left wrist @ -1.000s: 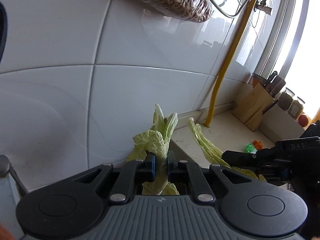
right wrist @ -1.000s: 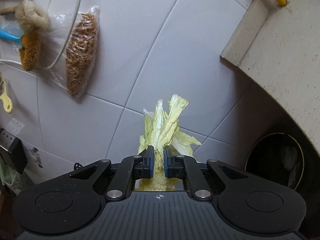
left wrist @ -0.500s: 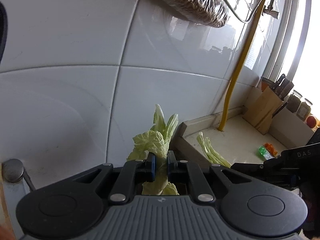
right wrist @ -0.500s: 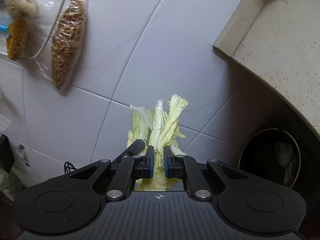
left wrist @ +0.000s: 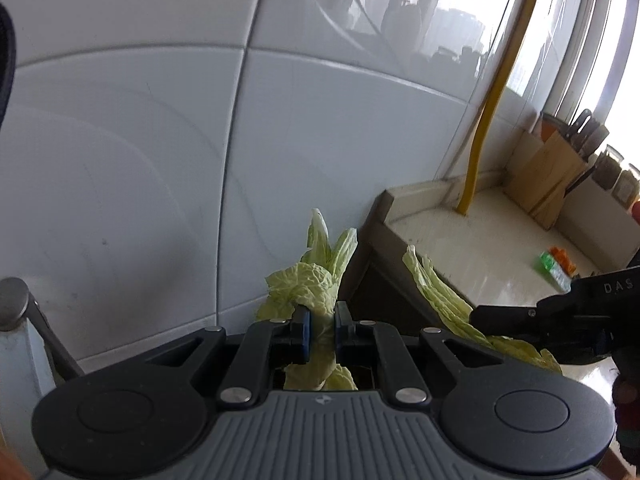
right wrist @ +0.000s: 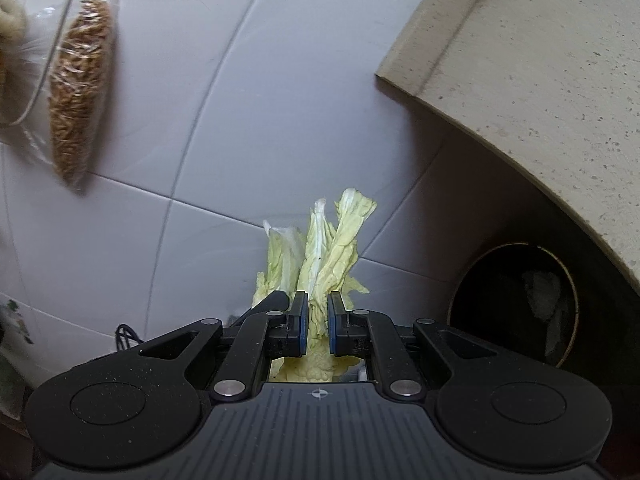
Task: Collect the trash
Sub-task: 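Carry the cabbage leaf with left tool while right carries its leaf over the bin, then open both tools to drop the cabbage leaves into the bin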
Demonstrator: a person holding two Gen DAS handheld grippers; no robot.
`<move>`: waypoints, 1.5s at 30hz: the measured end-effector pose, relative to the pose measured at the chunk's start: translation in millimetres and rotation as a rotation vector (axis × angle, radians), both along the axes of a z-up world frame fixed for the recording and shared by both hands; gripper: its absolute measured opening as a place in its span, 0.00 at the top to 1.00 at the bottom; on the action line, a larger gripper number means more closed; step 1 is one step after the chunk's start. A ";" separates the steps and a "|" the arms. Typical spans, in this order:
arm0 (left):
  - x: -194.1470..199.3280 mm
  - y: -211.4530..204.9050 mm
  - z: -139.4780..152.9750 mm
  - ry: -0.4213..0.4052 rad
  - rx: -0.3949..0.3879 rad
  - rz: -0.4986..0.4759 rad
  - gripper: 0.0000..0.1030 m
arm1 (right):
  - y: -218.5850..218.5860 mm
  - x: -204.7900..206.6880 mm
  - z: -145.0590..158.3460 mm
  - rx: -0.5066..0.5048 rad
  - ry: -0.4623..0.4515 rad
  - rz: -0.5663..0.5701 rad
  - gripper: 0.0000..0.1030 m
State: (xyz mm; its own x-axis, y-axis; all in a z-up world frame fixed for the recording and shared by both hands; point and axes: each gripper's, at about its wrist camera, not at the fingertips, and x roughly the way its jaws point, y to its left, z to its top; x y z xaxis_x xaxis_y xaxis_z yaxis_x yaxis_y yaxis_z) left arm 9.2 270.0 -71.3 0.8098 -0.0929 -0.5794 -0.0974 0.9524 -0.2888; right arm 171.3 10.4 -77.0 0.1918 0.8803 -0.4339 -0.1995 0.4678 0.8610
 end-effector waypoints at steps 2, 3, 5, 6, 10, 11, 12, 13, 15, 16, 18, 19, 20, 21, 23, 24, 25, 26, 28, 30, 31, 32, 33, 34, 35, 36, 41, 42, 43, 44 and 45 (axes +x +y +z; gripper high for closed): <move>2.1 -1.5 -3.7 0.016 0.006 -0.005 0.90 | -0.6 2.2 -4.3 -0.010 0.006 -0.004 0.87; 3.8 -2.9 -5.6 0.026 0.010 -0.009 0.90 | -1.2 2.9 -6.0 -0.014 0.009 -0.007 0.87; 5.2 -5.2 -8.0 0.038 0.017 -0.016 0.90 | -2.3 5.0 -10.5 -0.023 0.017 -0.012 0.87; 4.8 -4.9 -9.1 0.043 0.021 -0.020 0.90 | -2.2 6.0 -11.9 -0.028 0.018 -0.013 0.87; 8.5 -6.4 -13.6 0.067 0.031 -0.024 0.90 | -0.1 9.7 -17.1 -0.052 0.020 -0.014 0.87; 9.2 -6.2 -14.9 0.073 0.033 -0.025 0.90 | 0.9 10.6 -18.4 -0.057 0.021 -0.013 0.87; 11.1 -6.9 -16.3 0.080 0.036 -0.026 0.90 | 1.9 10.9 -19.5 -0.059 0.022 -0.011 0.87; 12.3 -7.6 -17.5 0.087 0.040 -0.029 0.90 | 2.7 11.6 -21.0 -0.063 0.024 -0.011 0.87; 14.8 -9.3 -19.4 0.097 0.046 -0.035 0.90 | 4.1 12.9 -23.0 -0.071 0.025 -0.010 0.87; 15.4 -9.5 -19.8 0.100 0.049 -0.039 0.90 | 3.8 13.8 -24.4 -0.074 0.027 -0.011 0.87; 19.7 -12.0 -21.0 0.105 0.055 -0.044 0.90 | 4.0 15.4 -27.2 -0.085 0.030 -0.015 0.87; 21.0 -12.7 -22.0 0.109 0.056 -0.047 0.90 | 2.4 14.4 -28.0 -0.094 0.028 -0.016 0.87; 21.9 -13.2 -23.0 0.115 0.057 -0.049 0.90 | 1.6 14.4 -28.9 -0.103 0.028 -0.017 0.86; 23.0 -13.9 -24.4 0.120 0.060 -0.050 0.90 | 1.9 15.6 -30.6 -0.113 0.026 -0.017 0.86; 24.5 -14.5 -25.9 0.126 0.064 -0.048 0.90 | 3.2 17.9 -34.1 -0.136 0.024 -0.017 0.85; 23.1 -13.7 -25.6 0.128 0.063 -0.048 0.90 | 4.4 18.8 -35.7 -0.148 0.024 -0.015 0.85; 23.4 -13.5 -26.1 0.131 0.062 -0.047 0.90 | 6.1 19.4 -37.7 -0.165 0.022 -0.011 0.83; 23.9 -13.3 -26.7 0.132 0.060 -0.047 0.90 | 8.1 19.7 -39.9 -0.183 0.019 -0.006 0.82; 24.1 -12.0 -28.0 0.151 0.047 -0.051 0.90 | 11.5 21.0 -46.0 -0.210 0.020 -0.003 0.78; 28.3 -12.8 -30.6 0.161 0.042 -0.054 0.90 | 15.6 24.2 -53.5 -0.248 0.018 -0.004 0.77; 28.7 -12.7 -31.6 0.166 0.041 -0.054 0.90 | 17.3 26.2 -58.4 -0.264 0.027 -0.005 0.69; 28.8 -12.3 -32.1 0.169 0.040 -0.054 0.90 | 19.4 27.7 -61.9 -0.270 0.037 0.005 0.61; 28.7 -11.7 -32.5 0.170 0.039 -0.053 0.90 | 21.3 28.0 -64.4 -0.277 0.036 0.009 0.59; 28.8 -11.0 -32.7 0.170 0.036 -0.052 0.90 | 23.5 27.7 -65.7 -0.295 0.029 0.007 0.58; 28.5 -10.4 -32.8 0.169 0.034 -0.049 0.90 | 25.4 27.7 -66.5 -0.305 0.024 0.008 0.57; 28.3 -9.5 -33.0 0.170 0.032 -0.046 0.89 | 25.5 26.1 -67.3 -0.305 0.030 0.007 0.57; 27.2 -8.8 -33.8 0.176 0.037 -0.044 0.88 | 20.8 20.5 -67.9 -0.299 0.048 0.003 0.51; 26.9 -9.3 -33.7 0.174 0.042 -0.045 0.88 | 19.3 19.1 -66.9 -0.297 0.048 -0.002 0.51; 27.2 -9.8 -33.6 0.173 0.045 -0.045 0.88 | 17.0 19.2 -66.9 -0.296 0.047 -0.005 0.49; 27.2 -9.9 -33.5 0.173 0.048 -0.044 0.88 | 15.5 17.6 -65.5 -0.294 0.045 -0.004 0.46; 28.1 -10.8 -33.6 0.174 0.050 -0.042 0.87 | 17.1 18.5 -65.1 -0.293 0.044 -0.004 0.44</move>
